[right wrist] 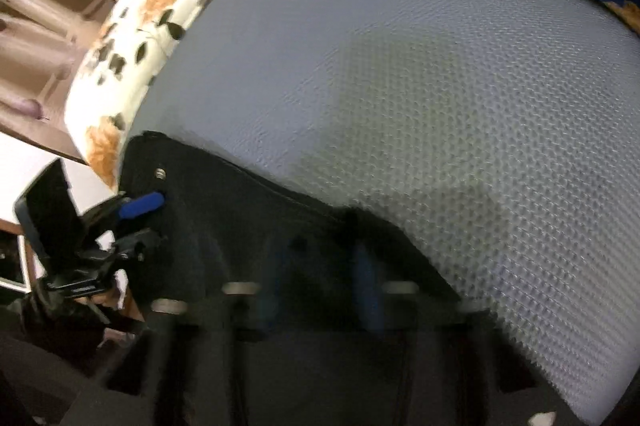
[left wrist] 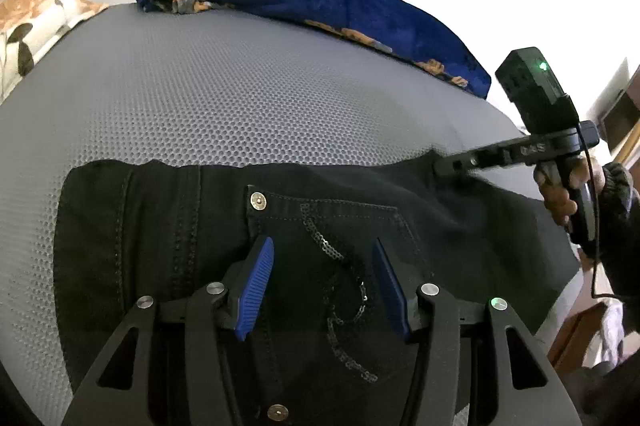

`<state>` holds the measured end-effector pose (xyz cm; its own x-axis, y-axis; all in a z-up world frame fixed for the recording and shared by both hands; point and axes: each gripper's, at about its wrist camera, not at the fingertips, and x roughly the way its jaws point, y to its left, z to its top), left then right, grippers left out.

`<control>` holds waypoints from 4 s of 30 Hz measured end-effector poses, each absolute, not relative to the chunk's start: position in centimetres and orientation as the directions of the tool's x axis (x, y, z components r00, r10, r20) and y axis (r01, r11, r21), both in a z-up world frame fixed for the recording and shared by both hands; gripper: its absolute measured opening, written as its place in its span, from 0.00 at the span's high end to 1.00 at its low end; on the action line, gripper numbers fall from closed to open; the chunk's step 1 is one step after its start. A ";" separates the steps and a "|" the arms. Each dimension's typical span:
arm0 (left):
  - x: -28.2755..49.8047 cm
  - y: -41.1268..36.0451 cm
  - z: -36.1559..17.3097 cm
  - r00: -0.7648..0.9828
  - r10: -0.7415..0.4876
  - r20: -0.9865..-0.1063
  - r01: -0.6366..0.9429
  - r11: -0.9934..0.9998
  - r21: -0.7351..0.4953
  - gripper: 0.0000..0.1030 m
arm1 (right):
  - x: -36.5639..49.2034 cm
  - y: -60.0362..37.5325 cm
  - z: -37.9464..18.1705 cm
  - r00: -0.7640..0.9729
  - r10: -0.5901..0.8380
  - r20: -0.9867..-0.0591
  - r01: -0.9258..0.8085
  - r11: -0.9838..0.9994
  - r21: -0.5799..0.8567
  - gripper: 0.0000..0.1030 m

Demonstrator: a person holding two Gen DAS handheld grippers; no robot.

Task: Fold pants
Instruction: 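Press the folded jeans flat with both open grippers near the pocket, then grasp the corner of the black jeans with the right gripper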

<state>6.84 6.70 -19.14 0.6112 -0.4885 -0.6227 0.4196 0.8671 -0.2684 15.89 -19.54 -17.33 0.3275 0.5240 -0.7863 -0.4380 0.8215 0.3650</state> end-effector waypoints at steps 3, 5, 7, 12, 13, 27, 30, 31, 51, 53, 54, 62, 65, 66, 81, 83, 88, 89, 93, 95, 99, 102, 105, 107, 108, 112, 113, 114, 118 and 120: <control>7.2 7.3 -19.3 0.603 -0.514 -0.611 0.421 0.855 -0.304 0.49 | 16.2 -19.3 -16.8 0.379 0.495 -0.782 -0.427 0.843 0.327 0.94; 7.3 7.3 -19.4 0.600 -0.521 -0.607 0.422 0.851 -0.313 0.49 | 16.6 -18.8 -17.8 0.394 0.445 -0.804 -0.417 0.866 0.275 0.95; 7.2 7.3 -19.4 0.603 -0.518 -0.607 0.428 0.852 -0.303 0.49 | 17.3 -18.7 -18.7 0.410 0.430 -0.804 -0.406 0.876 0.261 0.95; 7.1 7.0 -19.2 0.605 -0.498 -0.621 0.410 0.864 -0.293 0.49 | 16.9 -20.4 -17.4 0.459 0.413 -0.787 -0.359 0.896 0.261 0.65; 7.1 6.8 -18.8 0.607 -0.491 -0.625 0.402 0.868 -0.291 0.49 | 16.3 -21.0 -16.8 0.480 0.415 -0.773 -0.350 0.898 0.265 0.64; 8.8 -6.5 -16.0 0.497 -0.607 -0.620 0.646 0.736 -0.203 0.49 | 6.7 -29.3 -17.9 0.578 0.322 -0.750 -0.105 0.941 0.323 0.64; 10.1 -9.4 -16.9 0.458 -0.606 -0.651 0.668 0.717 -0.199 0.49 | 6.3 -30.4 -19.1 0.582 0.307 -0.753 -0.079 0.943 0.323 0.64; 10.6 -10.0 -17.3 0.458 -0.593 -0.662 0.665 0.723 -0.187 0.49 | 6.3 -30.7 -19.4 0.589 0.293 -0.753 -0.062 0.946 0.319 0.66; 8.7 -12.0 -17.3 0.524 -0.511 -0.681 0.610 0.783 -0.119 0.49 | -0.7 -45.4 -18.4 0.702 0.194 -0.686 0.154 0.898 0.412 0.70; 7.1 -12.4 -17.4 0.508 -0.523 -0.684 0.631 0.767 -0.117 0.47 | -2.4 -47.5 -18.5 0.700 0.172 -0.693 0.197 0.886 0.419 0.69; 6.4 -12.8 -17.5 0.498 -0.530 -0.687 0.642 0.757 -0.119 0.45 | -3.4 -48.9 -18.6 0.697 0.158 -0.700 0.223 0.880 0.420 0.69; 3.4 -15.3 -18.9 0.414 -0.558 -0.720 0.684 0.712 -0.159 0.44 | -11.9 -59.3 -21.3 0.667 0.168 -0.726 0.371 0.770 0.518 0.67; 2.9 -16.5 -19.2 0.388 -0.562 -0.731 0.690 0.702 -0.174 0.44 | -14.4 -62.3 -22.4 0.667 0.176 -0.724 0.410 0.725 0.554 0.67; 2.7 -16.7 -19.4 0.383 -0.561 -0.734 0.692 0.701 -0.174 0.44 | -15.3 -63.4 -22.9 0.669 0.176 -0.722 0.426 0.705 0.567 0.67; 0.8 -21.1 -20.9 0.333 -0.530 -0.780 0.722 0.675 -0.151 0.44 | -19.9 -66.0 -27.8 0.714 0.355 -0.604 0.332 0.587 0.738 0.67; 0.7 -21.5 -21.2 0.328 -0.527 -0.784 0.722 0.675 -0.152 0.44 | -20.3 -65.8 -28.2 0.730 0.369 -0.576 0.311 0.571 0.760 0.67; 0.2 -22.2 -22.1 0.335 -0.517 -0.788 0.728 0.673 -0.131 0.44 | -21.4 -65.0 -29.3 0.759 0.406 -0.509 0.266 0.521 0.811 0.67; 0.1 -22.2 -22.1 0.340 -0.516 -0.787 0.731 0.671 -0.124 0.44 | -21.5 -64.8 -29.3 0.764 0.400 -0.507 0.264 0.523 0.811 0.67; 0.1 -22.2 -22.2 0.340 -0.520 -0.784 0.729 0.672 -0.129 0.43 | -22.2 -63.9 -29.3 0.767 0.396 -0.504 0.266 0.518 0.813 0.67; 0.0 -22.3 -22.2 0.343 -0.521 -0.782 0.730 0.672 -0.128 0.43 | -22.9 -63.4 -29.5 0.773 0.396 -0.495 0.267 0.505 0.821 0.67; -0.1 -22.1 -22.3 0.345 -0.527 -0.777 0.730 0.671 -0.131 0.43 | -24.6 -62.5 -30.1 0.792 0.381 -0.476 0.275 0.474 0.837 0.67; 0.0 -22.1 -22.3 0.343 -0.530 -0.776 0.731 0.669 -0.134 0.43 | -25.0 -61.7 -30.2 0.806 0.374 -0.459 0.271 0.456 0.848 0.67; 0.1 -22.0 -22.3 0.343 -0.532 -0.774 0.732 0.668 -0.134 0.43 | -24.8 -60.9 -30.3 0.806 0.370 -0.463 0.272 0.463 0.843 0.67; 0.0 -22.0 -22.4 0.343 -0.535 -0.772 0.734 0.666 -0.136 0.42 | -24.4 -61.0 -30.2 0.827 0.346 -0.444 0.272 0.446 0.853 0.67; 0.0 -22.0 -22.4 0.344 -0.536 -0.771 0.735 0.665 -0.134 0.42 | -24.1 -61.3 -30.2 0.842 0.325 -0.430 0.277 0.424 0.862 0.67; -0.1 -21.9 -22.4 0.346 -0.539 -0.768 0.739 0.661 -0.130 0.41 | -22.6 -62.3 -29.9 0.865 0.265 -0.426 0.300 0.408 0.863 0.71; -0.1 -21.9 -22.5 0.345 -0.542 -0.766 0.738 0.661 -0.135 0.41 | -22.2 -62.4 -29.8 0.867 0.255 -0.429 0.307 0.405 0.861 0.78; -0.1 -21.8 -22.5 0.343 -0.547 -0.763 0.737 0.661 -0.142 0.41 | -21.7 -62.3 -29.7 0.861 0.249 -0.444 0.322 0.409 0.854 0.82; 0.1 -21.4 -22.5 0.332 -0.569 -0.752 0.733 0.657 -0.175 0.41 | -20.5 -61.3 -28.7 0.842 0.200 -0.501 0.373 0.455 0.808 0.90; 0.5 -21.2 -22.3 0.314 -0.581 -0.751 0.727 0.656 -0.203 0.41 | -20.4 -60.7 -27.6 0.846 0.174 -0.505 0.379 0.471 0.797 0.91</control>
<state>0.46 -21.21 -22.30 0.3140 -0.5807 -0.7511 0.7272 0.6557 -0.2029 -20.40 -60.70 -27.59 0.8455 0.1737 -0.5049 0.3789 0.4712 0.7965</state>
